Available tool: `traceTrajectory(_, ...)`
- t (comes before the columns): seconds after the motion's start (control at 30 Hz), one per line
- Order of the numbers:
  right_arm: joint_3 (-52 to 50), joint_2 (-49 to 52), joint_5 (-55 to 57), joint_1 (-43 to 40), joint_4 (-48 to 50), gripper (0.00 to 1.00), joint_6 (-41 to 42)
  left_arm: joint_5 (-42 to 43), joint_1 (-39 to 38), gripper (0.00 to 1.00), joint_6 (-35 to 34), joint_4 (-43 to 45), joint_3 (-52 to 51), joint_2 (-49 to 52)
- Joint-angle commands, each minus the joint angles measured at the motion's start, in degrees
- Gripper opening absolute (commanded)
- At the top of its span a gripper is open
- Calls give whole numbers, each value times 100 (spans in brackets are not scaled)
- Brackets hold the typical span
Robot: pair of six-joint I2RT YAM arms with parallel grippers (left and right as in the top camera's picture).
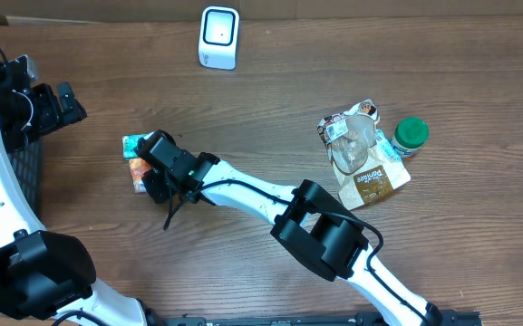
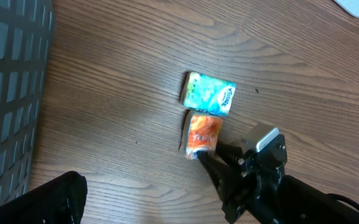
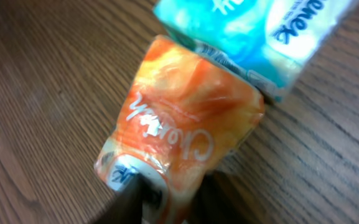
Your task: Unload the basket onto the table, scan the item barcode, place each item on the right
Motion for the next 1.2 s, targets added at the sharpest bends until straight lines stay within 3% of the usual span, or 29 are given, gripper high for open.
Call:
traceTrajectory(0.0, 149, 101, 94, 11, -48, 8, 31, 66, -2, 100, 107, 2, 11, -13)
traceTrajectory(0.07, 149, 66, 96, -2, -138, 4, 31, 66, -2, 100, 107, 2, 11, -13)
traceTrajectory(0.43, 149, -1115, 94, -313, -1777, 4, 37, 66, -2, 100, 107, 2, 11, -13)
traceTrajectory(0.7, 109, -1471, -413, -1453, -3536, 4, 223, 66, -2, 100, 107, 4, 11, -13)
traceTrajectory(0.8, -68, -1471, -807, -1766, -3746, 4, -369, 68, -2, 100, 107, 2, 11, -13)
traceTrajectory(1.03, -704, -1467, -1023, -1941, -3783, 4, -2597, 66, -2, 100, 107, 2, 11, -13)
traceTrajectory(1.17, -844, -1464, -1113, -1943, -3676, 4, -2892, 66, -2, 100, 107, 2, 11, -13)
